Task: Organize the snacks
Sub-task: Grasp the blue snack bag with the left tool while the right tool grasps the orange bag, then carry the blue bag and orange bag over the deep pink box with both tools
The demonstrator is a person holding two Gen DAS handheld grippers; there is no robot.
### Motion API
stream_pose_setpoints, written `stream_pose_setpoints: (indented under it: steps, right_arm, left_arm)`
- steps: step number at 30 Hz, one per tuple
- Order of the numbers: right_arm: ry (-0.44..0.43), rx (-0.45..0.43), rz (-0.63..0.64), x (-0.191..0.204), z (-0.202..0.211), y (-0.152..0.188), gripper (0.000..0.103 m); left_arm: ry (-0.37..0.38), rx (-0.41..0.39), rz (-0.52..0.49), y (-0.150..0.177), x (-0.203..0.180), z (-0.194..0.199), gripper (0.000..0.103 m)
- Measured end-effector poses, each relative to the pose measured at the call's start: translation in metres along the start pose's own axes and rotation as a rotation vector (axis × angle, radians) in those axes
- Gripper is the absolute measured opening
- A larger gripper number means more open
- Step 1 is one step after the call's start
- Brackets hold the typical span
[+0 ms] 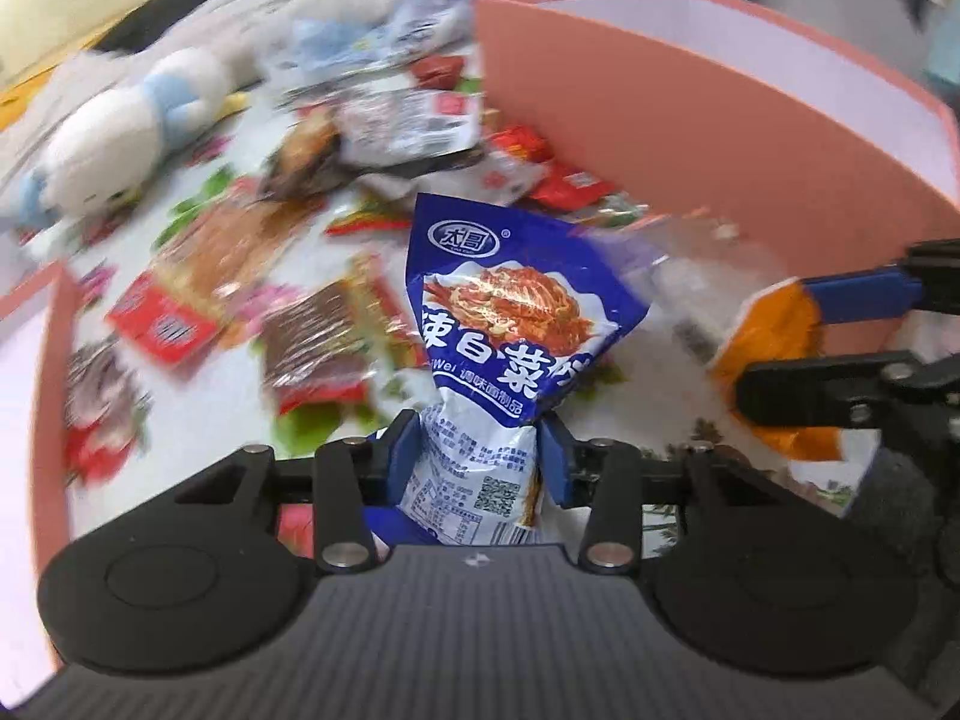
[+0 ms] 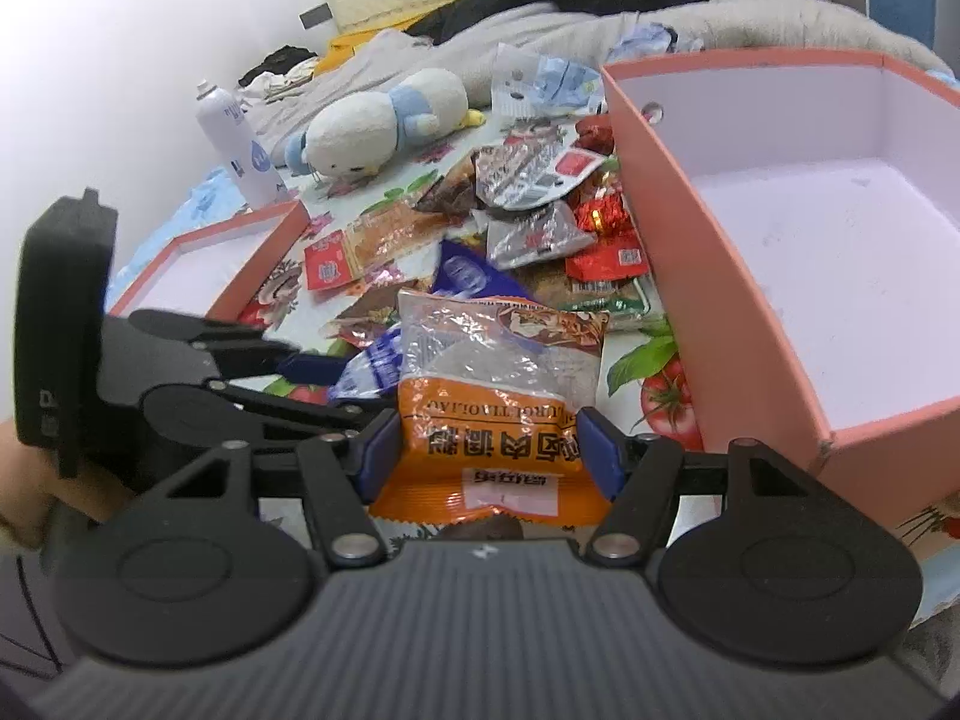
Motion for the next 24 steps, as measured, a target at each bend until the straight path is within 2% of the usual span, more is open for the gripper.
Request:
stream_pose_setpoints:
  steps: [4,13,24]
  right_arm:
    - [0.005,-0.053,0.063,0.012,0.013,-0.006,0.066]
    - [0.06,-0.131,0.083,0.016,0.046,-0.015,0.066]
    - [0.125,-0.201,0.081,0.015,0.092,-0.027,0.066]
  left_arm:
    - [0.001,0.001,0.15,0.003,0.01,0.01,0.046]
    - [-0.031,-0.067,0.342,0.012,0.011,0.052,0.045]
    - [-0.034,-0.177,0.483,0.002,-0.004,0.132,0.045]
Point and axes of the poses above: each gripper's, at about its wrist camera, not at the fingertips, and z roughly against the way its jaws point, x to its left, y to its underside, the point moved 5 cm from there along -z, roughly the way its jaws point, and after that the axes turned 1 degree about -y, right-handed, at the moved point
